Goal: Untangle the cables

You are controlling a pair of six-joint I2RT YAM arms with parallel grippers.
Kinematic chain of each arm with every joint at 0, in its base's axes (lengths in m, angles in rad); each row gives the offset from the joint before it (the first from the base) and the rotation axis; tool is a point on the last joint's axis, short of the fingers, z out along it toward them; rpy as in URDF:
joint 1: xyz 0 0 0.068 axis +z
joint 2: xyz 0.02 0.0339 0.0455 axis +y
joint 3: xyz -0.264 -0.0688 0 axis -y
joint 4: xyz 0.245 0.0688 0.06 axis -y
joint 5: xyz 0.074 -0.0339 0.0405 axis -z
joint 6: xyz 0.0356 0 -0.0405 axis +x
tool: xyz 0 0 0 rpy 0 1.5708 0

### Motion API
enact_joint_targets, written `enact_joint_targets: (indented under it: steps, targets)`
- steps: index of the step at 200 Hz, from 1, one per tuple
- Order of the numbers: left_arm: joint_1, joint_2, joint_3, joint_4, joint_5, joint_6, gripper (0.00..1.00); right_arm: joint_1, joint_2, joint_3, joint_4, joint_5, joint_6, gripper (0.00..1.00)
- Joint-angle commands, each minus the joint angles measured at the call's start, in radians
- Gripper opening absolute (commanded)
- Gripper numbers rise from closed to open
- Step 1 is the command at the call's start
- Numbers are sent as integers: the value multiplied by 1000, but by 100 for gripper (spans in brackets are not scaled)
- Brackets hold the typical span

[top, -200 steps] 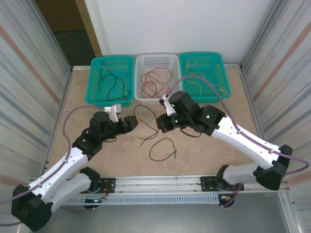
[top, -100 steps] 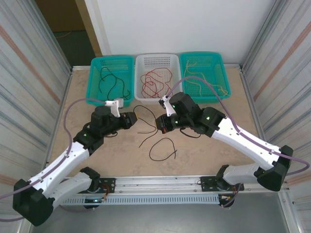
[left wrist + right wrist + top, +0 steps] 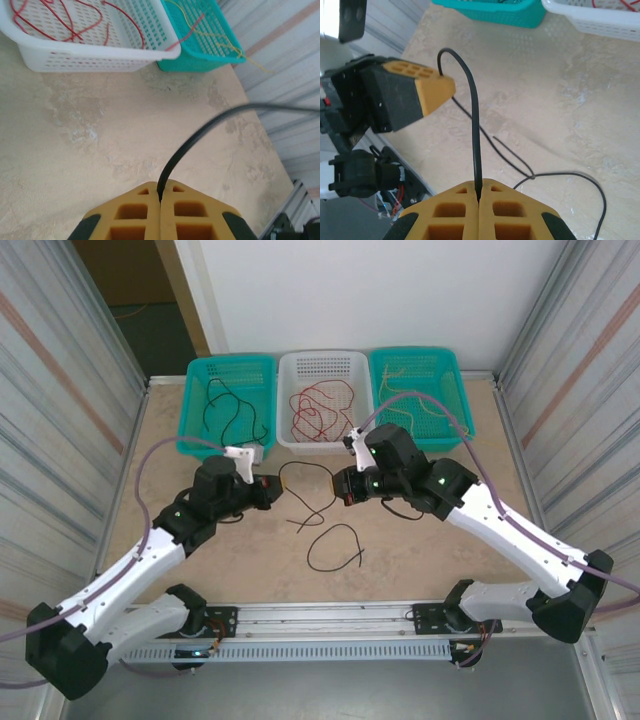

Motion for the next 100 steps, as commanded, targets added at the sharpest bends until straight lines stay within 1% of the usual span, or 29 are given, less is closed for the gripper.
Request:
enact_joint_targets:
  steps: [1, 18, 36, 54, 68, 80, 85, 93, 100]
  targets:
    - [-53, 22, 71, -103, -24, 125, 0, -15, -18, 8, -12, 57, -40, 0]
    - [-92, 41, 104, -176, -23, 182, 0, -27, -3, 26, -39, 128, -54, 0]
    - [-119, 46, 119, -222, 13, 224, 0, -37, 28, 45, -69, 202, -64, 0]
    - [-129, 31, 122, -237, 28, 234, 0, -40, 62, 61, -87, 230, -73, 0]
    - [-128, 10, 123, -241, 9, 224, 0, -38, 77, 60, -88, 238, -75, 0]
    - [-128, -3, 131, -240, 2, 219, 0, -39, 88, 55, -86, 257, -69, 10]
    - [-128, -4, 141, -244, 0, 217, 0, -39, 91, 55, -87, 266, -67, 15]
    - [-126, -2, 158, -257, -9, 213, 0, -39, 99, 55, -92, 280, -63, 30]
    - [-126, 5, 178, -274, -21, 207, 0, -40, 105, 59, -98, 291, -61, 36]
